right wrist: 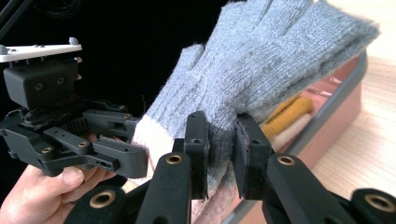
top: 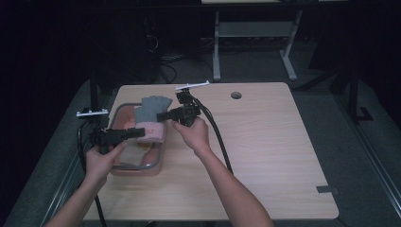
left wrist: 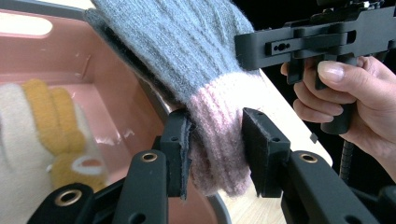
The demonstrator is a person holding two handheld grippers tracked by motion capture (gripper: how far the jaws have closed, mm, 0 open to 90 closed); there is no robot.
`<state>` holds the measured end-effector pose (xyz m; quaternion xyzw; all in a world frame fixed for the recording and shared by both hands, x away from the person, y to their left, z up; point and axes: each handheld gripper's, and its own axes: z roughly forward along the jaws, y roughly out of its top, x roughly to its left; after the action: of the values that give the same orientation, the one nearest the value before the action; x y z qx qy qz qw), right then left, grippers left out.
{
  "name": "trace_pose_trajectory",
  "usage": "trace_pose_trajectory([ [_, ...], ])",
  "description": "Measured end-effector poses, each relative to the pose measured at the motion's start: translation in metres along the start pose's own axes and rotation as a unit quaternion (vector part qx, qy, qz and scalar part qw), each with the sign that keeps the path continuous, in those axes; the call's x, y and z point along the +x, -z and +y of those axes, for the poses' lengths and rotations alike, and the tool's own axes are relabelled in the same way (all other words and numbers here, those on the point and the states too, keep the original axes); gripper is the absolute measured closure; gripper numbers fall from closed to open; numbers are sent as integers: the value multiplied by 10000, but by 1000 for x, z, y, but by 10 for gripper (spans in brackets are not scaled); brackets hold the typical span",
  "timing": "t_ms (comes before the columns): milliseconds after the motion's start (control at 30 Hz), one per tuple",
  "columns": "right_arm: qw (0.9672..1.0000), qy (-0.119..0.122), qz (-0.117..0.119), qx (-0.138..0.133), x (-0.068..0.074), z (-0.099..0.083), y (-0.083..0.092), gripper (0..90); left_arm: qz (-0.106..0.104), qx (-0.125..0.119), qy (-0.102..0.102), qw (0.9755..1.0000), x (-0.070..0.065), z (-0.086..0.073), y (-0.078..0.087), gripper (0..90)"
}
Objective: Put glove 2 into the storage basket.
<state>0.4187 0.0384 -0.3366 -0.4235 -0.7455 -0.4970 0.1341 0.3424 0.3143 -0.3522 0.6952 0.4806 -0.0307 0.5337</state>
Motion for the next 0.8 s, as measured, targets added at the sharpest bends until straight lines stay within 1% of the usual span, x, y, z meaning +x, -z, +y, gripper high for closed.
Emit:
trace_pose_trajectory([
  [100,10000,8,18,21,2,0,-4,769,16,11,14,10000,3,-2,3,627],
  [200,10000,-15,54,72,2,-1,-10,770,45,-23,84,10000,5,-5,6,626],
  [233,9999,17,68,88,2,-1,-12,769,52,-6,71,10000,6,-6,8,626],
  [367,9998,50,106,135,4,-1,-21,769,134,-27,98,9999,10,-9,14,625],
  [400,9998,33,120,143,5,-2,-23,770,157,-28,136,9998,11,-10,16,626],
  [567,9996,46,176,213,8,-2,-35,770,240,-62,197,9995,16,-15,24,625],
  [633,9995,34,216,227,8,-2,-40,769,278,-69,190,9994,18,-16,27,626],
  [800,9993,19,259,287,9,-5,-52,769,355,-36,244,9991,25,-21,33,626],
])
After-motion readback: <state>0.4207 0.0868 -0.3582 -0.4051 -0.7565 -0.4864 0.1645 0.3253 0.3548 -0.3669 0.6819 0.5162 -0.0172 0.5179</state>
